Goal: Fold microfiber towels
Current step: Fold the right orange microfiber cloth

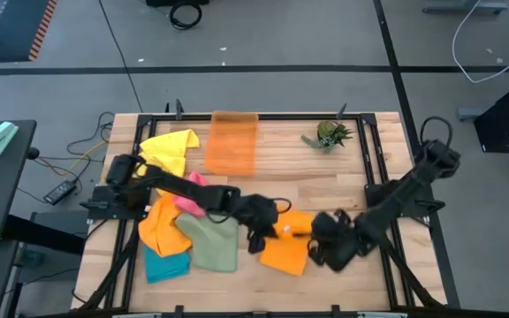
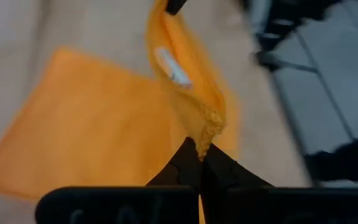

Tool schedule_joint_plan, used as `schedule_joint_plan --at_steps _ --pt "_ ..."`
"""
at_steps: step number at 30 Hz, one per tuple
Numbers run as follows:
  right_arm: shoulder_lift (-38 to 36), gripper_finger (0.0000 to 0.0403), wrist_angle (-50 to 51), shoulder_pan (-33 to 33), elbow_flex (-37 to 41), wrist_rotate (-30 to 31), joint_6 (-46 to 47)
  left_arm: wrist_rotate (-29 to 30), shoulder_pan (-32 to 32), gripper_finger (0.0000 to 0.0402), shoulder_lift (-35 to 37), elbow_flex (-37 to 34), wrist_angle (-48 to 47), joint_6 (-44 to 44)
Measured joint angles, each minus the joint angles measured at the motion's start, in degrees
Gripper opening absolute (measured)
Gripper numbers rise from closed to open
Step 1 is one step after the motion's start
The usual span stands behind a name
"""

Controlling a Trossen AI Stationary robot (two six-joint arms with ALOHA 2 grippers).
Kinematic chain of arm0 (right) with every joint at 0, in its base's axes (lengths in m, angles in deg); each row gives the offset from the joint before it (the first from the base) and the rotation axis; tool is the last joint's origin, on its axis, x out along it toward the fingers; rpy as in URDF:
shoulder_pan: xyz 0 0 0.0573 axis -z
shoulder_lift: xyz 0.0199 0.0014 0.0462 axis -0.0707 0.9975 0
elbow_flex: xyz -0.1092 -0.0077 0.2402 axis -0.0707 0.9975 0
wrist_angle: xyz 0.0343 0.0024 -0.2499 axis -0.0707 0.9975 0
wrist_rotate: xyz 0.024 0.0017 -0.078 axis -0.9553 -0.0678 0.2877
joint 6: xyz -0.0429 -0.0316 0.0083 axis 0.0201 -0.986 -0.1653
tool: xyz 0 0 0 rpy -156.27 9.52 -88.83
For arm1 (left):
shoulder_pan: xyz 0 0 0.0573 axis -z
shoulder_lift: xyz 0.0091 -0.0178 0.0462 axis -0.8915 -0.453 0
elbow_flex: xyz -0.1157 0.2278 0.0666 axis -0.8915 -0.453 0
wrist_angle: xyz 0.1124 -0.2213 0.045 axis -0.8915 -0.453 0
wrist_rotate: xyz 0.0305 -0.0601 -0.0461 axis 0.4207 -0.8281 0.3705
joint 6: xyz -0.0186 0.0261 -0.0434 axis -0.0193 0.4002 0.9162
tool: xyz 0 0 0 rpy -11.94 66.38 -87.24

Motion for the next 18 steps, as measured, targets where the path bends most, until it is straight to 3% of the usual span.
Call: schedule_joint_plan --at_steps 8,15,18 --pt "-6.7 0.0001 -16.6 8.9 17.3 -3.4 -5.5 1.3 -5.3 0.0003 -5.7 0.0 -0.1 3.0" --pt "-6.1 0.0008 -23.1 13.0 21.3 -4.6 -10.2 1.8 -7.7 0.0006 -5.9 0.1 -0.7 4.8" --pt "-6.2 0.003 -23.3 14.4 21.3 -4.7 -10.7 1.4 -8.3 0.0028 -5.9 0.1 -2.0 5.4"
